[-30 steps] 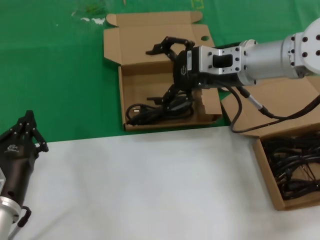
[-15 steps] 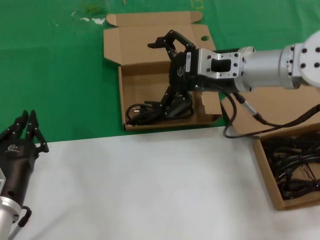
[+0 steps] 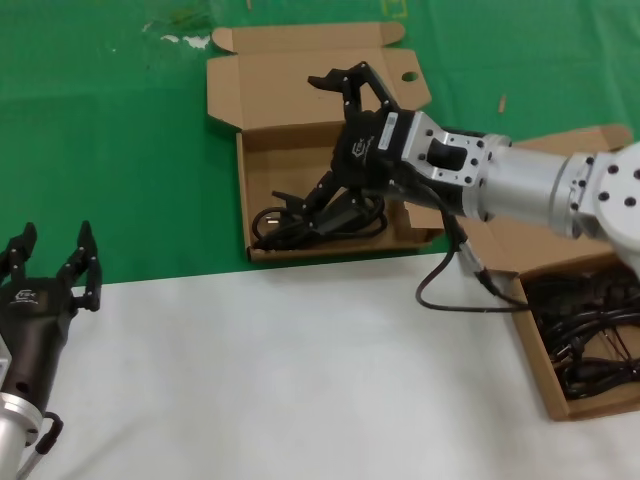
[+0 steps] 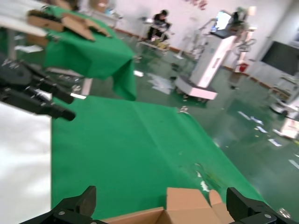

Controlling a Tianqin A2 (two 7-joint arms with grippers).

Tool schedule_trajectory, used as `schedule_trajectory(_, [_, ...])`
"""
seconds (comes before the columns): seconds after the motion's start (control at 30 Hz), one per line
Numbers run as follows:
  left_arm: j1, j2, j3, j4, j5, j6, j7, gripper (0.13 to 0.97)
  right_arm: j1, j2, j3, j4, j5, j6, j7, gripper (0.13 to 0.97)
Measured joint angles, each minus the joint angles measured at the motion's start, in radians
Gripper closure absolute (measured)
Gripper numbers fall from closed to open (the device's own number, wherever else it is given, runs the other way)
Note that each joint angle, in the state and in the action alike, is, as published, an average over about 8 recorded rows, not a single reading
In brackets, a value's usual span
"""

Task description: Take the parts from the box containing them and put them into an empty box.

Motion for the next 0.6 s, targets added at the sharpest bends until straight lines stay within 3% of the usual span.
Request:
schedule_trajectory(0.2, [0.000,0.000,0.000,0.000,0.000,0.000,0.000,0.624,-0.082,-0.012,0.043,0.030,0.036,0.083,0.002,0.129])
schedule_trajectory(0.33, [0.000,0.000,0.000,0.000,0.000,0.000,0.000,0.624,-0.136,-0.020,0.071,0.050,0.059,0.138,0.004,0.129])
schedule_trajectory(0.6, [0.000,0.000,0.000,0.000,0.000,0.000,0.001,0.408,-0.244,-0.036,0.128,0.090,0.106,0.247,0.006,0.129])
